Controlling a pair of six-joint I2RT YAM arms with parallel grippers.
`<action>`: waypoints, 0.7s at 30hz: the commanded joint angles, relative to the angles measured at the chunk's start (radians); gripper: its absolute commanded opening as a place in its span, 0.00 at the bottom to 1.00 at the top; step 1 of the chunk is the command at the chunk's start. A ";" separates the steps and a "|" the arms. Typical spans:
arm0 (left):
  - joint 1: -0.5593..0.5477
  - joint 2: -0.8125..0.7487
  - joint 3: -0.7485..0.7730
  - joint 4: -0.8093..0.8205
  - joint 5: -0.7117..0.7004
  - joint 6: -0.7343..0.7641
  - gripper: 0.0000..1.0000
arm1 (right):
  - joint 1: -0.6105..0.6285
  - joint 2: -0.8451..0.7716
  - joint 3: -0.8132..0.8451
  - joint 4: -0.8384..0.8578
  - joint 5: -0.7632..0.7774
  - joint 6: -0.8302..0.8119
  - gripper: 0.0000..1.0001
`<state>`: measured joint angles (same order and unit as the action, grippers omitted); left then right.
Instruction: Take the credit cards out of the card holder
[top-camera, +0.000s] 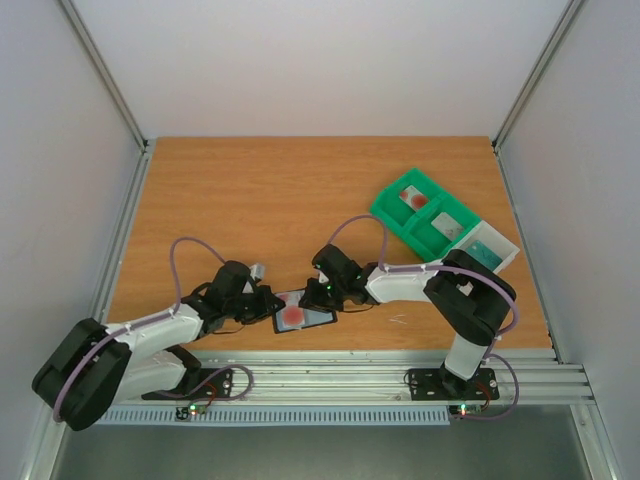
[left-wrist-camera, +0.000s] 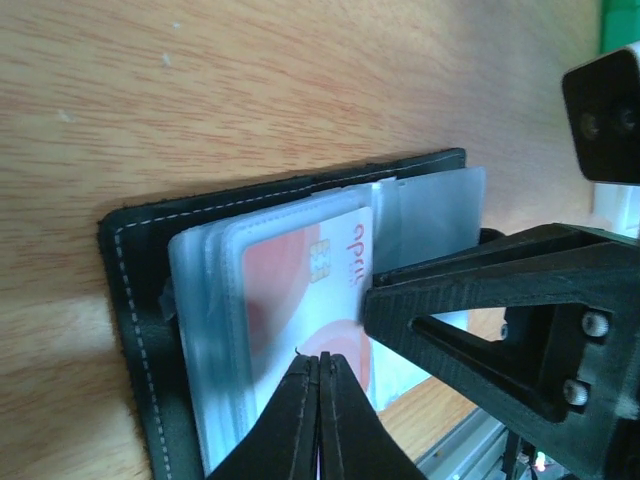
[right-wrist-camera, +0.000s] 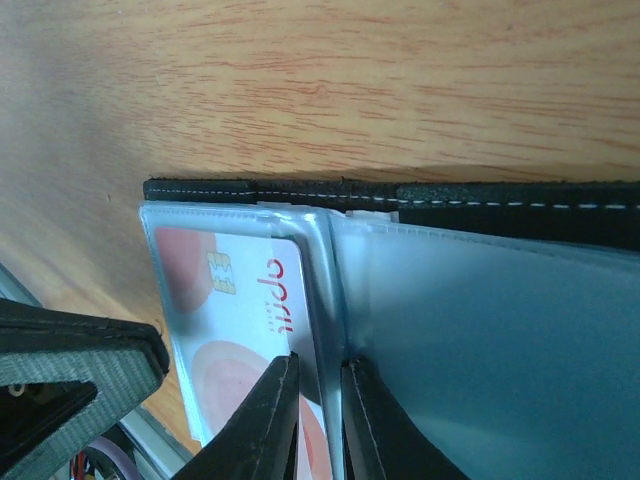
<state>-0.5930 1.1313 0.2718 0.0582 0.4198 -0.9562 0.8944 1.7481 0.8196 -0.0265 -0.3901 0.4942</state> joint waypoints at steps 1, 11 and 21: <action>0.004 0.025 -0.021 0.020 -0.037 0.022 0.01 | 0.009 0.025 -0.027 0.062 -0.008 0.016 0.15; 0.004 0.056 -0.029 -0.005 -0.085 0.034 0.00 | 0.006 0.031 -0.048 0.101 -0.022 0.011 0.11; 0.004 0.050 -0.023 -0.041 -0.084 0.036 0.06 | 0.000 0.024 -0.047 0.109 -0.038 0.012 0.14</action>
<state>-0.5922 1.1667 0.2596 0.0692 0.3733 -0.9348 0.8902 1.7554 0.7826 0.0681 -0.4191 0.5011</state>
